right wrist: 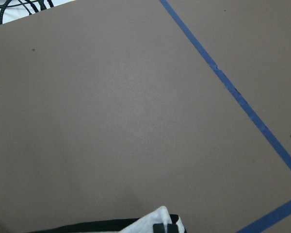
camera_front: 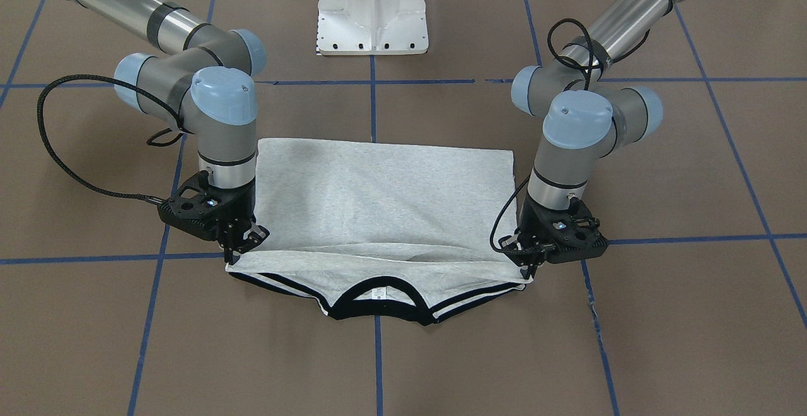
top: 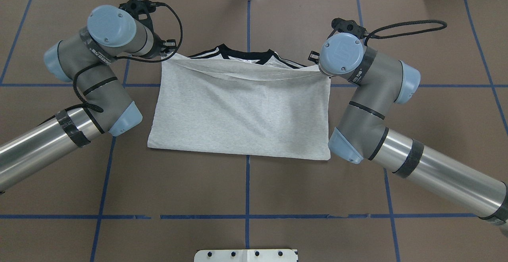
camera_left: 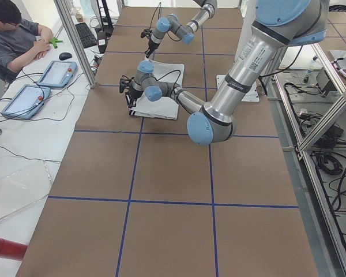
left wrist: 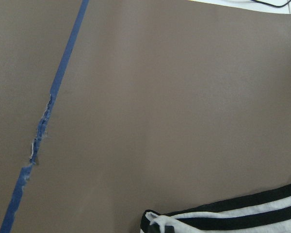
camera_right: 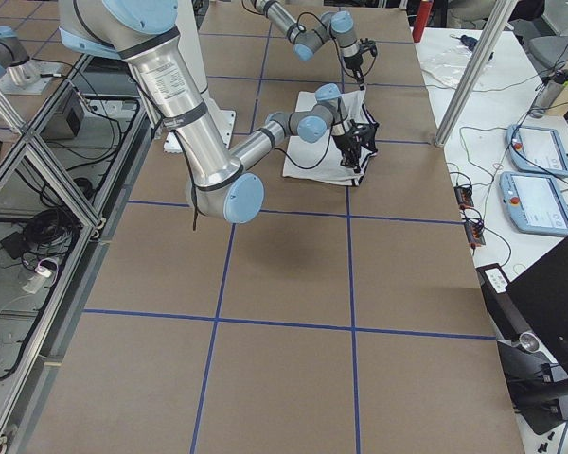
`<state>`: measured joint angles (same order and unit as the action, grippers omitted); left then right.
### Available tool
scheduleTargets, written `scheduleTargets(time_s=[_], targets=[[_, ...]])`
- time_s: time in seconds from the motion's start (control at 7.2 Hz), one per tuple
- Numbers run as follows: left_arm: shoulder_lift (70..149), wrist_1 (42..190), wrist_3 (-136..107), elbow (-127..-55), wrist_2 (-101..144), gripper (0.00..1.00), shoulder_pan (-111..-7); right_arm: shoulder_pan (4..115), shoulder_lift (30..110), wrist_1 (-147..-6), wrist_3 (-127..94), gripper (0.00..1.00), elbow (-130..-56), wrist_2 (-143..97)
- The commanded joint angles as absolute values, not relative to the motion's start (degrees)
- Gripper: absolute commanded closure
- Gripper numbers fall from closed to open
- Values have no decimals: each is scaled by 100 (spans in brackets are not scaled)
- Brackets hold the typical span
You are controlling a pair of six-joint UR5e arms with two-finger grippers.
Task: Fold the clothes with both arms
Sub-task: 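Hold the hem over the collar with both grippers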
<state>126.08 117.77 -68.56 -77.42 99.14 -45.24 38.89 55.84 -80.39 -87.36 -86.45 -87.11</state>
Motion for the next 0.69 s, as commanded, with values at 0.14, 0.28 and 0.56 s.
scheduleTargets(time_s=[0.14,0.28,0.56], targets=[[12630,11821,-6673,-7699,9923,35,-4518,3894,5599,-8024,-8605,86,-8613,-8701],[12586,11821,-6071,-7751,9923,0,-4526,3885,5564,-8042,-8526,1,-8622,-8701],[12228,11804,-5871,-8477,9984,0,-4535,4033,5598,-8060,-7915,0,-8814,-9067]])
